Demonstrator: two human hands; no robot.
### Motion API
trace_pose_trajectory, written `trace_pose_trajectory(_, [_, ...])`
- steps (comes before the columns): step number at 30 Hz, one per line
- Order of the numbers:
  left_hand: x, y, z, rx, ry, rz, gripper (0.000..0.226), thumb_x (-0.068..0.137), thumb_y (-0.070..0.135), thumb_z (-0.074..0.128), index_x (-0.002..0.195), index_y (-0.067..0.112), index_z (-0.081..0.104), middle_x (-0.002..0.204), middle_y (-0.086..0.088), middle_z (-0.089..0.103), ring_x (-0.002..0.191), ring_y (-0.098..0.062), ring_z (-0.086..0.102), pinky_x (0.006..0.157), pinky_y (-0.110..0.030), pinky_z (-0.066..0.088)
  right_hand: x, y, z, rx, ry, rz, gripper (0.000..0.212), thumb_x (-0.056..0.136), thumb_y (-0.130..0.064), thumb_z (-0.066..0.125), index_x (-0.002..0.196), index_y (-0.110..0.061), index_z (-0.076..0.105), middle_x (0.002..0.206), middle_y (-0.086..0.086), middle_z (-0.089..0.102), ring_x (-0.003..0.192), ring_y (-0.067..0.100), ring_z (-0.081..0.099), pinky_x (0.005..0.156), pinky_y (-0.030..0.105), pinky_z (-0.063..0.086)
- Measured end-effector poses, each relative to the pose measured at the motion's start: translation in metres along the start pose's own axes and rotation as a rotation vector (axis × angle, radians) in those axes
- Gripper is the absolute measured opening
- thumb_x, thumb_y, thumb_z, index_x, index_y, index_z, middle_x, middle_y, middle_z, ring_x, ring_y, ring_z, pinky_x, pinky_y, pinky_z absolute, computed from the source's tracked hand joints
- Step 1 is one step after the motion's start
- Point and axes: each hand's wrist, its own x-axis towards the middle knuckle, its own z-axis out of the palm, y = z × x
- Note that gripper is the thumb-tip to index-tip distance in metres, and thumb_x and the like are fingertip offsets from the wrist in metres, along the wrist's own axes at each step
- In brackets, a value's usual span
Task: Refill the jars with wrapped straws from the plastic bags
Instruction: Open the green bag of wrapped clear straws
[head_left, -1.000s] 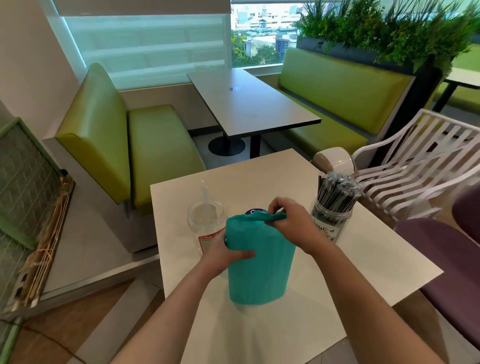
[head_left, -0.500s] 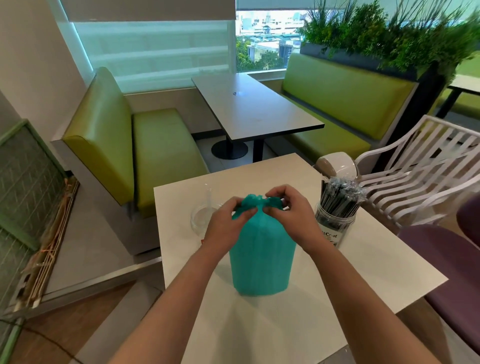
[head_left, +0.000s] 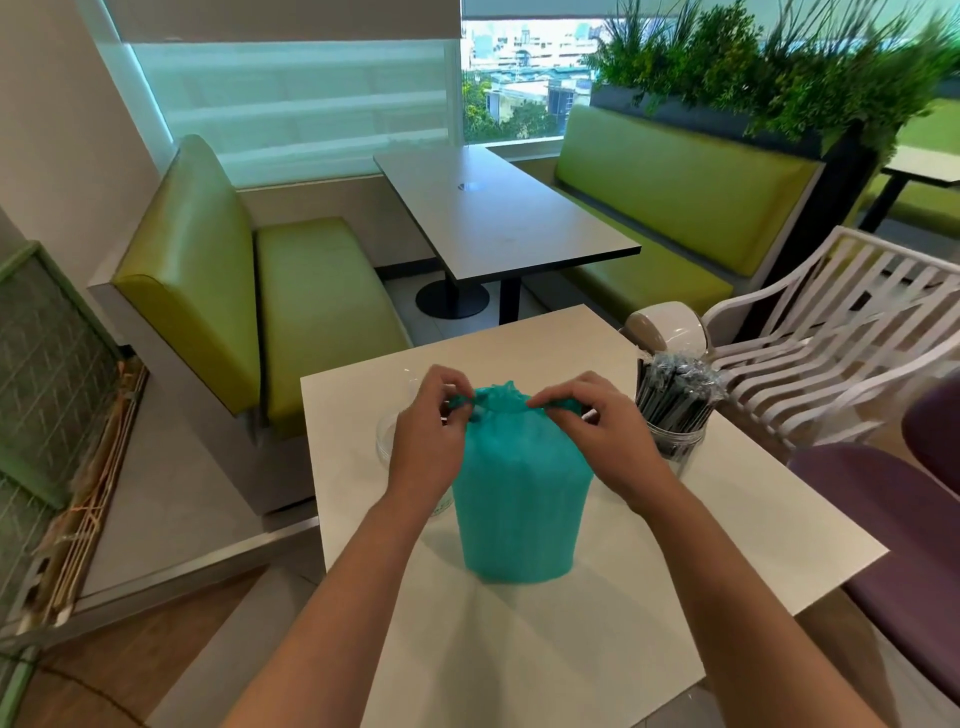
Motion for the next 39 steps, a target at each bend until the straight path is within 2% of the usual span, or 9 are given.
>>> trace_pose_trajectory(4, [-0.001,0.003,-0.002,0.142,-0.120,0.106,0.051,0.090,-0.012,0.046,0.088,0.029,0.075,0.095,0.021,0.060,0.093,0.010,0.056,0.081,-0.003,0.042,-0.004,-0.007,0.003,-0.164,-0.087,0.038,0.031,0.096,-0.013,0.051,0.108,-0.031,0.073,0.091,-0.010,0.048,0.085,0.002,0.049,0.067,0.010,0.041])
trace_pose_trajectory(9, [-0.003,0.009,-0.004,0.162,-0.100,0.070,0.026,0.094,0.010,0.058,0.106,0.027,0.073,0.104,0.019,0.057,0.097,0.004,0.054,0.082,-0.003,0.041,-0.011,-0.012,0.002,-0.363,-0.154,0.029,0.037,0.097,-0.023,0.046,0.128,-0.039,0.060,0.092,-0.013,0.044,0.083,0.005,0.050,0.064,0.018,0.041])
trace_pose_trajectory(13, [-0.004,0.010,-0.001,0.089,0.003,0.025,0.018,0.089,0.032,0.070,0.103,0.023,0.075,0.097,0.019,0.060,0.093,0.001,0.058,0.082,-0.016,0.050,-0.019,-0.018,0.001,-0.488,-0.149,-0.007,0.030,0.093,-0.027,0.049,0.111,-0.035,0.071,0.090,-0.011,0.047,0.083,0.008,0.051,0.067,0.026,0.044])
trace_pose_trajectory(17, [-0.006,0.009,-0.001,0.140,-0.049,0.053,0.041,0.078,-0.002,0.073,0.106,0.028,0.074,0.103,0.015,0.058,0.095,-0.004,0.059,0.080,-0.004,0.044,-0.021,-0.023,0.003,-0.596,-0.126,-0.019,0.034,0.091,-0.045,0.051,0.083,-0.024,0.078,0.088,-0.010,0.046,0.087,0.010,0.047,0.061,0.023,0.035])
trace_pose_trajectory(20, [-0.007,0.011,-0.004,0.086,-0.172,0.041,0.060,0.070,-0.013,0.069,0.114,0.028,0.071,0.109,0.015,0.055,0.103,-0.004,0.058,0.081,0.000,0.041,-0.016,-0.025,0.012,-0.549,-0.028,0.040,0.037,0.092,-0.054,0.051,0.093,-0.027,0.076,0.108,-0.009,0.045,0.102,0.009,0.043,0.074,0.027,0.042])
trace_pose_trajectory(22, [-0.009,0.010,-0.007,0.101,-0.258,0.035,0.067,0.069,-0.013,0.069,0.121,0.029,0.067,0.114,0.014,0.052,0.107,-0.002,0.052,0.083,0.001,0.040,-0.015,-0.020,0.018,-0.608,-0.072,0.091,0.027,0.089,-0.045,0.061,0.112,-0.033,0.069,0.125,-0.006,0.041,0.112,0.014,0.044,0.088,0.034,0.048])
trace_pose_trajectory(26, [-0.014,0.000,-0.016,0.228,-0.387,0.019,0.077,0.070,-0.012,0.066,0.136,0.028,0.056,0.122,0.017,0.043,0.111,-0.005,0.048,0.092,-0.010,0.045,-0.017,-0.003,0.015,-0.602,-0.264,0.326,0.056,0.084,-0.017,0.060,0.135,-0.037,0.052,0.132,0.001,0.042,0.107,0.021,0.056,0.091,0.037,0.051])
trace_pose_trajectory(33, [-0.020,-0.020,-0.015,0.277,-0.459,-0.135,0.080,0.072,-0.001,0.074,0.142,0.029,0.049,0.124,0.025,0.038,0.117,-0.010,0.045,0.099,-0.025,0.048,-0.017,0.012,0.016,-0.376,-0.428,0.536,0.078,0.083,0.001,0.055,0.147,-0.039,0.033,0.114,0.000,0.045,0.067,0.013,0.055,0.048,0.020,0.047])
trace_pose_trajectory(39, [-0.020,-0.028,-0.010,-0.008,-0.444,-0.314,0.080,0.069,-0.019,0.068,0.138,0.020,0.054,0.128,0.013,0.043,0.116,-0.023,0.055,0.091,-0.031,0.056,-0.014,0.023,0.020,-0.394,-0.456,0.475,0.078,0.084,0.008,0.051,0.150,-0.028,0.031,0.140,0.005,0.045,0.099,0.014,0.049,0.079,0.019,0.043])
